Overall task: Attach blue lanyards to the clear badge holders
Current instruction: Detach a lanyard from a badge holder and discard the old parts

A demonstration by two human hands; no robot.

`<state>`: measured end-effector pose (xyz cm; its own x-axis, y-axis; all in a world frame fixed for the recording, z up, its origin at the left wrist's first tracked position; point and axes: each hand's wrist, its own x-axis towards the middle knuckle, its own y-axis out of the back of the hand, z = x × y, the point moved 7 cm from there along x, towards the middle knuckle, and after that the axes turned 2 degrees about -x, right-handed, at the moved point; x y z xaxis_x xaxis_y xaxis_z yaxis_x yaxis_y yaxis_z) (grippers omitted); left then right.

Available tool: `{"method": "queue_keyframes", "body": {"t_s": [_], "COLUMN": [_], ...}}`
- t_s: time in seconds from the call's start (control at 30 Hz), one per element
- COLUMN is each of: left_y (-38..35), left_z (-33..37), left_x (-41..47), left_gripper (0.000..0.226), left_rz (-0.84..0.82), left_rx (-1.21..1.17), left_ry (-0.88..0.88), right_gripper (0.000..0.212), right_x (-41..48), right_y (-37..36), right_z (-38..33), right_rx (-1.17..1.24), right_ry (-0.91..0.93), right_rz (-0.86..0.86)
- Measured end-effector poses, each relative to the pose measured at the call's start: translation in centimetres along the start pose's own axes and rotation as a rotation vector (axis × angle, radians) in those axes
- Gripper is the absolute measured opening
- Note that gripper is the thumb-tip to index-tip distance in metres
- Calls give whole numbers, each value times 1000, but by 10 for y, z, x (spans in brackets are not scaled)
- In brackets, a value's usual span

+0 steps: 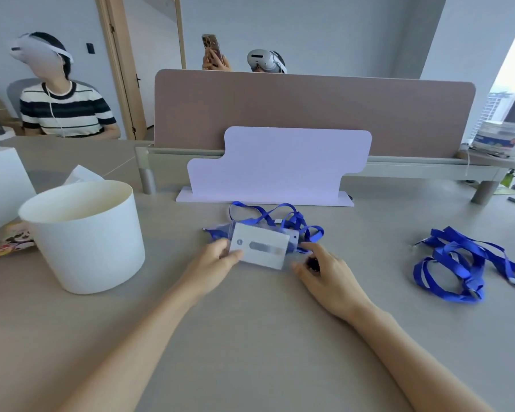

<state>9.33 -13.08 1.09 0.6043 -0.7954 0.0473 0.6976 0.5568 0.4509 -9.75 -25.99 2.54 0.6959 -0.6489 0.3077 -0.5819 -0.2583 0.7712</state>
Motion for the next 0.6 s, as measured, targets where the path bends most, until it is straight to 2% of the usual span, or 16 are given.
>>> {"method": "queue_keyframes", "body": {"t_s": [0.17, 0.27, 0.37, 0.43, 0.5, 0.6], "left_y": [25, 37, 40, 40, 39, 42], "left_z": [-3, -14, -21, -24, -25, -17], "left_x": [-2, -3, -1, 0, -1, -8], "left_gripper": [15, 12, 10, 15, 19, 21], "left_rz": [165, 192, 209, 244, 320, 462], "left_rx": [-532, -888, -1059, -1000, -839, -398], "left_ry": [-34, 17, 34, 32, 24, -14], "right_gripper": [18, 24, 11, 9, 12, 19], "right_x": [-5, -1, 6, 12, 15, 12], "right_y": [10, 11, 15, 17, 18, 17], "right_z": [9, 19, 24, 29, 29, 20], "right_rx": [-132, -181, -145, -23, 154, 346], "right_ry": [53, 40, -14, -86, -138, -142], "right_rz": [29, -20, 52, 93, 95, 86]}}
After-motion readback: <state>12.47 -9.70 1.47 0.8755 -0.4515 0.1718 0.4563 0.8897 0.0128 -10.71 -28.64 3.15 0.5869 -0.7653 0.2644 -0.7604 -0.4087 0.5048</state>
